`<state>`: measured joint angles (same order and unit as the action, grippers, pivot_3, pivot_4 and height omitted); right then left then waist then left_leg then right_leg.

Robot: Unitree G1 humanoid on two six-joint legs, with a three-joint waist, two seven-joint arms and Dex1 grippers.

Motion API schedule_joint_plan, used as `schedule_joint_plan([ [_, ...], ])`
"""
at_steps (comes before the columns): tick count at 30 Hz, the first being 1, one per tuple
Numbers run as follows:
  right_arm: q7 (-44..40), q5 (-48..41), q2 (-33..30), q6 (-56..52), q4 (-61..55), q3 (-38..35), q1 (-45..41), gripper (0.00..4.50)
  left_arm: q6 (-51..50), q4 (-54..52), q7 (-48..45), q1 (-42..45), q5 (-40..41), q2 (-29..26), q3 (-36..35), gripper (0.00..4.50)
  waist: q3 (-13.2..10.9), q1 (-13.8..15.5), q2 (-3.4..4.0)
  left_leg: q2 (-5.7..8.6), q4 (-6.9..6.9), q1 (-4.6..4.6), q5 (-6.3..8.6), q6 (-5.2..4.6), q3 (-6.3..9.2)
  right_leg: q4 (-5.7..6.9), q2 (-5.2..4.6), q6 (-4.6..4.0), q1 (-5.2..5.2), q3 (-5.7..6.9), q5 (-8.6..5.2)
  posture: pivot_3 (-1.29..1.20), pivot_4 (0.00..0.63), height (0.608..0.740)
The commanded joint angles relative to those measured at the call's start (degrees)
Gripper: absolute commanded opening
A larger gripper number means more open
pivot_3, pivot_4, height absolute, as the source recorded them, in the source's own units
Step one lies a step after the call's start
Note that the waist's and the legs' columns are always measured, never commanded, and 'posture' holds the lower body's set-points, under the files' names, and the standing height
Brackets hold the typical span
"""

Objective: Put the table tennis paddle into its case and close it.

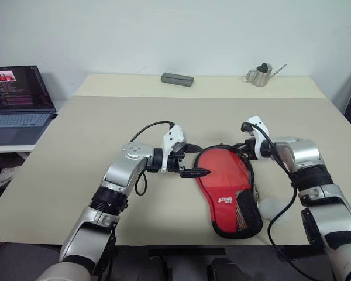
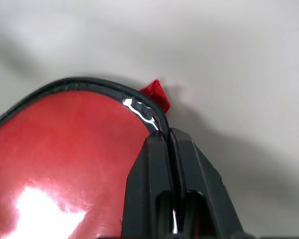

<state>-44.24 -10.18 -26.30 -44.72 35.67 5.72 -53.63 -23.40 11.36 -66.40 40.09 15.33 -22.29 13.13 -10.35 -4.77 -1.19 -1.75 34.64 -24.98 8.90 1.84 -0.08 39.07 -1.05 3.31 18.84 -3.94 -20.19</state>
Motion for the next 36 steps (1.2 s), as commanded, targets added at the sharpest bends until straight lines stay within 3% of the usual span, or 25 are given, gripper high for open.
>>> schedule_joint_plan([
  [1,0.71,0.55,1.2,3.48,2.5,-1.08,-4.64,0.01,0.03,-2.77,0.17,-0.14,0.79,-0.02,-0.46,4.5,-0.04,0.15,-0.01,0.0,-0.03,-0.09,0.0,0.0,-0.04,0.0,-0.02,0.0,0.13,-0.03,0.0,0.0,0.15,0.74],
  [9,1.92,2.55,3.19,5.43,7.56,-0.79,-6.99,0.01,-0.2,-3.34,0.51,-0.6,0.93,0.27,-0.29,4.5,-0.07,0.54,0.02,-0.01,-0.04,-0.47,-0.01,0.01,-0.04,0.01,-0.04,0.0,0.5,0.0,0.0,0.0,0.15,0.74],
  [22,3.17,5.84,0.67,5.51,10.1,-0.74,-5.41,0.01,-0.08,-2.96,0.43,-0.51,0.77,0.73,0.03,4.5,-0.07,1.61,0.02,0.0,0.06,-0.47,-0.02,0.0,-0.02,0.06,-0.04,0.03,0.46,0.02,0.02,0.0,0.15,0.74],
  [36,0.58,5.76,-2.93,1.78,5.18,-0.13,-2.89,0.01,0.17,-3.08,0.1,-0.51,0.46,0.92,0.43,4.5,-0.08,3.18,0.02,0.01,0.11,-0.48,-0.04,-0.04,-0.01,0.03,-0.11,0.08,0.43,0.05,0.05,0.0,0.15,0.74],
])
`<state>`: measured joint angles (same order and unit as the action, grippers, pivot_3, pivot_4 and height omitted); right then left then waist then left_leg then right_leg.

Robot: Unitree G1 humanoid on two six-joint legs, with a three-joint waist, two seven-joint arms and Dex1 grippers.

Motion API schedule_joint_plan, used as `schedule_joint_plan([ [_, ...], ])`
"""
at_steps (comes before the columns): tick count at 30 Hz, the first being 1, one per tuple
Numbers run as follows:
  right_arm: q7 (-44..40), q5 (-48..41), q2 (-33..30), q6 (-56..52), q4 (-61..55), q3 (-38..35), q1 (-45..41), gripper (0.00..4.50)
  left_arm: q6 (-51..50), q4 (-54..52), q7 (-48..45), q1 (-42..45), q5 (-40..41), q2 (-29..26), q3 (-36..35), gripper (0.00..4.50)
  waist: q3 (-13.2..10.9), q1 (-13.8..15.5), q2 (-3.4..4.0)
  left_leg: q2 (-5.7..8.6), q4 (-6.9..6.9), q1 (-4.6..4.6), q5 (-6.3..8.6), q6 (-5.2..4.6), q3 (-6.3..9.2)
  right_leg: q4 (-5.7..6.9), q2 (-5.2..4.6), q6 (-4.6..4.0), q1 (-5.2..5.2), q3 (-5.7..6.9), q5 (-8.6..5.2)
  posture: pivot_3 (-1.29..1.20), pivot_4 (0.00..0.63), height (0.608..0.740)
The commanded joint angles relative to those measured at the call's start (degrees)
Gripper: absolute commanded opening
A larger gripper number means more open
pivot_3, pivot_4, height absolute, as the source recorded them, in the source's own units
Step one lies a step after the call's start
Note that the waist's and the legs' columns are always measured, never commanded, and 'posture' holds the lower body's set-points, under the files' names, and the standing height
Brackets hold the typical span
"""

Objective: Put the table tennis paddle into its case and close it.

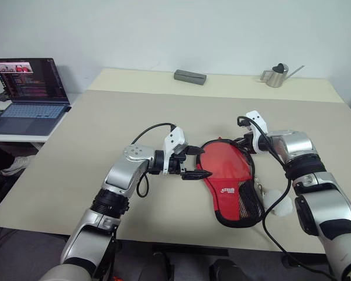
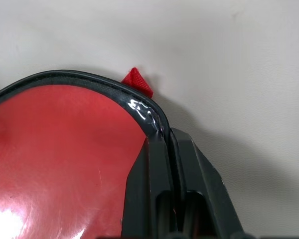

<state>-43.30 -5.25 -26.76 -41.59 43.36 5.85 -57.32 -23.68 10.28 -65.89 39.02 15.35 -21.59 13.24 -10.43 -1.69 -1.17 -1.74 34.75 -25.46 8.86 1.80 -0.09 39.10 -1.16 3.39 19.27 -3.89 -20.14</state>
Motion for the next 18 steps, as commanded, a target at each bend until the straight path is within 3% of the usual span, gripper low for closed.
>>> schedule_joint_plan([
  [1,0.02,0.54,-2.22,-1.96,-3.24,-0.6,1.08,0.01,0.48,-1.96,-0.42,0.57,0.44,0.26,0.37,4.5,0.0,0.12,0.0,0.0,0.0,-0.02,0.0,0.0,0.01,-0.01,-0.01,0.0,0.0,0.02,0.0,0.0,0.15,0.74],
  [5,-0.83,-1.95,-1.05,-5.81,-7.03,-1.79,2.0,0.01,0.79,-1.62,-0.58,0.68,0.27,0.46,0.73,4.5,0.0,0.07,0.0,0.0,-0.01,-0.05,0.0,0.0,0.0,-0.04,-0.01,0.0,0.02,0.02,0.0,0.0,0.15,0.74],
  [8,0.15,-3.48,-0.52,-8.95,-10.53,-3.51,2.91,0.69,1.04,-1.35,-0.86,0.84,0.26,0.39,0.92,4.5,0.0,-0.02,0.0,0.0,-0.04,-0.07,0.0,0.0,0.0,-0.05,0.01,-0.01,0.04,0.06,-0.01,0.0,0.15,0.74],
  [13,2.25,-5.74,-1.03,-14.64,-16.39,-6.64,4.51,2.36,1.45,-0.98,-1.41,1.08,0.07,0.29,1.12,4.5,0.0,-0.11,0.01,0.0,-0.04,-0.11,0.0,0.0,-0.01,-0.05,0.02,-0.01,0.07,0.05,-0.01,0.0,0.15,0.74],
  [18,0.37,-9.71,-6.58,-18.41,-28.19,-10.56,8.26,2.36,2.43,-0.16,-1.93,1.68,-0.48,0.77,1.7,4.5,-0.04,0.01,0.05,-0.01,-0.03,-0.15,0.0,0.0,0.0,-0.04,0.01,-0.01,0.09,0.05,-0.01,0.0,0.15,0.74],
])
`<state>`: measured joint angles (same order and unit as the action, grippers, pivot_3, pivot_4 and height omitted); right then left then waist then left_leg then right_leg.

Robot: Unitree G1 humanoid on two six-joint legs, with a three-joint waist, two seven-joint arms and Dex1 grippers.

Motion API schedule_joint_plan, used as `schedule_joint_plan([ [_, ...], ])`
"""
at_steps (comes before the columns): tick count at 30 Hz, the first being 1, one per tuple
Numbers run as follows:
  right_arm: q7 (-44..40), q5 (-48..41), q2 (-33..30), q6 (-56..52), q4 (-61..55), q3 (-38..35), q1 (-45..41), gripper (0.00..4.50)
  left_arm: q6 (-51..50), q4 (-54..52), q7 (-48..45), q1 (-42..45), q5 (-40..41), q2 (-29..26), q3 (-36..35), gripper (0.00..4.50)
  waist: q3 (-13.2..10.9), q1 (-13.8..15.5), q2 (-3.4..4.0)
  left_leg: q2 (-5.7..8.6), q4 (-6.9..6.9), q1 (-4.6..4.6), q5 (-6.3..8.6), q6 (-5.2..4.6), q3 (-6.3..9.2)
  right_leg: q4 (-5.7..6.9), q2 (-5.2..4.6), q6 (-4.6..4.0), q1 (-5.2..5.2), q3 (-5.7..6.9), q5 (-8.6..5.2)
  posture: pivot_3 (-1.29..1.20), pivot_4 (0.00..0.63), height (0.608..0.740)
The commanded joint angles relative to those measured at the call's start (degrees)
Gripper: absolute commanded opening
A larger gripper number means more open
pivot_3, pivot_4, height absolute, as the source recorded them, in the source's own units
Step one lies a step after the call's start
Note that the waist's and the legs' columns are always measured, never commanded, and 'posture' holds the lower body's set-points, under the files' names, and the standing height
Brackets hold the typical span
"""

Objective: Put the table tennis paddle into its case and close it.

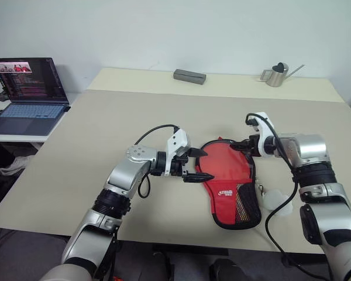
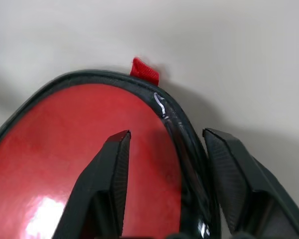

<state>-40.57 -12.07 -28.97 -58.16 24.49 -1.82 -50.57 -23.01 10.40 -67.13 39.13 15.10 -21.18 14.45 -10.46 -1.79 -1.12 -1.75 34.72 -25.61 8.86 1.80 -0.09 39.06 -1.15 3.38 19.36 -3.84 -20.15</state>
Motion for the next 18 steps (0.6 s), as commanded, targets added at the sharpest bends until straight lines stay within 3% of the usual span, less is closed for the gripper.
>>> schedule_joint_plan([
  [1,-3.82,-3.49,-6.33,-1.87,-12.66,-2.4,3.21,2.36,2.16,0.17,-0.6,1.92,-0.56,0.76,0.81,4.5,-0.01,0.22,0.01,0.01,0.0,-0.05,0.0,0.0,0.02,-0.02,0.0,0.0,0.02,0.02,0.0,0.0,0.15,0.74],
  [7,-10.38,-8.41,-18.28,-4.34,-30.7,-2.64,16.48,2.36,5.48,4.28,-0.58,4.73,-3.01,4.14,3.58,4.5,-0.03,0.34,-0.02,0.09,0.11,-0.27,0.02,-0.03,0.02,-0.12,-0.01,0.02,0.09,0.09,-0.01,0.0,0.15,0.74],
  [18,-18.62,-23.79,-28.5,-8.24,-50.43,-20.29,37.95,2.36,14.44,18.76,1.01,11.29,-9.12,11.15,6.75,4.5,-0.07,0.08,-0.06,0.13,0.14,-0.24,0.02,-0.03,0.02,-0.08,0.13,0.03,0.09,0.05,-0.01,0.0,0.15,0.74],
])
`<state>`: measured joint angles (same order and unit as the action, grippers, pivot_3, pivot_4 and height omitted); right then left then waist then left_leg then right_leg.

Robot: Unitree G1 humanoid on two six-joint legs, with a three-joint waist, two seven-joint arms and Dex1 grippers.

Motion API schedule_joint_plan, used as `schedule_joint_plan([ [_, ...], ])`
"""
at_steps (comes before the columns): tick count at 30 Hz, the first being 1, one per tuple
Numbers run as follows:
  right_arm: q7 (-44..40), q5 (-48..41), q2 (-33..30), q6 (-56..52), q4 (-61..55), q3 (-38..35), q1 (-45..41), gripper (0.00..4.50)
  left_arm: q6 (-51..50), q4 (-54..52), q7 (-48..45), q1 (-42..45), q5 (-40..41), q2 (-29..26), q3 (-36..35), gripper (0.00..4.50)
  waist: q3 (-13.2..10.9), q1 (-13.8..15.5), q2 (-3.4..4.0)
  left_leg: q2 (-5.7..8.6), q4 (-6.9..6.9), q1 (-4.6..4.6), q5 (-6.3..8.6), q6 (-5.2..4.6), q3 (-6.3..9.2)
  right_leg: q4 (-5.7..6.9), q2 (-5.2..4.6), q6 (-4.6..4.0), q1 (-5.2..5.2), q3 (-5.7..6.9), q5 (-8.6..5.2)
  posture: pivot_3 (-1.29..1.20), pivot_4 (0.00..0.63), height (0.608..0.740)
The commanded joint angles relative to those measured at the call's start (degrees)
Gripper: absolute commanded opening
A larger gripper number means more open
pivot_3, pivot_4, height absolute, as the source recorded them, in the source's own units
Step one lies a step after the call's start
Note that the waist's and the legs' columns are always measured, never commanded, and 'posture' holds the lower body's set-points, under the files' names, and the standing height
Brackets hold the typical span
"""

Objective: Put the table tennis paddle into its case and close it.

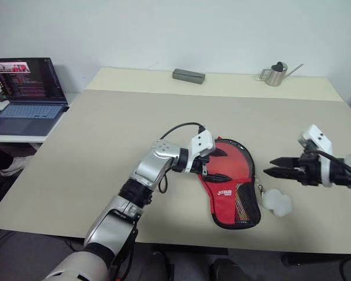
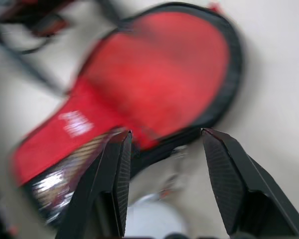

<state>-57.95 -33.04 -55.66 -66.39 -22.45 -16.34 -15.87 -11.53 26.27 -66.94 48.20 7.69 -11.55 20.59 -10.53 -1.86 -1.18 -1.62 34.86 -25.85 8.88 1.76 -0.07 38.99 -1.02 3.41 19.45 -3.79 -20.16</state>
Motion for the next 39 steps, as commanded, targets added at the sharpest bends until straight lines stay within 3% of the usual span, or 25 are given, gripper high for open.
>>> schedule_joint_plan([
  [1,-1.41,-3.59,-2.2,-0.05,-4.38,-7.35,4.91,2.36,3.85,4.5,1.18,2.66,-2.51,2.13,0.77,4.5,-0.01,0.2,-0.02,0.04,0.01,-0.01,0.0,0.0,0.01,0.01,-0.05,0.01,0.0,0.01,0.0,0.0,0.15,0.74],
  [9,2.09,-5.21,-2.49,1.26,-7.69,-11.23,12.38,2.36,10.9,16.71,4.86,4.1,-7.38,7.69,1.08,4.5,-0.02,0.11,-0.04,0.05,0.05,0.0,0.0,-0.01,0.01,0.01,-0.03,0.04,-0.02,0.0,0.01,0.0,0.15,0.74],
  [17,4.79,-2.42,-2.66,5.84,-4.86,-6.07,14.86,2.36,15.14,22.54,6.32,4.46,-9.79,10.19,1.21,4.5,-0.02,0.19,-0.05,0.07,0.05,0.0,-0.01,-0.01,0.01,0.0,-0.03,0.05,-0.05,0.05,0.01,0.0,0.15,0.74],
  [31,1.42,1.55,-4.76,12.89,4.74,4.78,13.56,2.36,14.82,21.44,5.01,3.18,-9.84,10.02,1.04,4.5,-0.01,0.18,-0.03,0.07,0.09,0.04,-0.02,-0.02,0.02,0.0,-0.03,0.07,-0.11,0.05,0.03,0.0,0.15,0.74],
  [34,1.18,1.1,-4.87,12.51,4.36,5.26,13.06,2.94,14.64,21.17,5.14,2.95,-9.86,9.91,1.0,4.5,-0.01,0.17,-0.03,0.07,0.09,0.04,-0.02,-0.02,0.04,0.01,-0.03,0.07,-0.11,0.05,0.03,0.0,0.15,0.74],
  [36,1.12,1.39,-4.97,12.78,4.04,5.85,13.08,3.57,14.58,21.02,5.2,2.82,-9.91,9.84,1.01,4.5,-0.01,0.17,-0.03,0.07,0.09,0.04,-0.02,-0.02,0.04,0.01,-0.03,0.07,-0.11,0.05,0.03,0.0,0.15,0.74],
  [39,1.31,1.96,-5.05,13.06,3.65,6.95,13.43,3.57,14.54,20.9,5.27,2.71,-9.96,9.77,1.01,4.5,-0.01,0.18,-0.02,0.07,0.09,0.04,-0.02,-0.02,0.04,0.01,-0.03,0.07,-0.11,0.05,0.03,0.0,0.15,0.74],
])
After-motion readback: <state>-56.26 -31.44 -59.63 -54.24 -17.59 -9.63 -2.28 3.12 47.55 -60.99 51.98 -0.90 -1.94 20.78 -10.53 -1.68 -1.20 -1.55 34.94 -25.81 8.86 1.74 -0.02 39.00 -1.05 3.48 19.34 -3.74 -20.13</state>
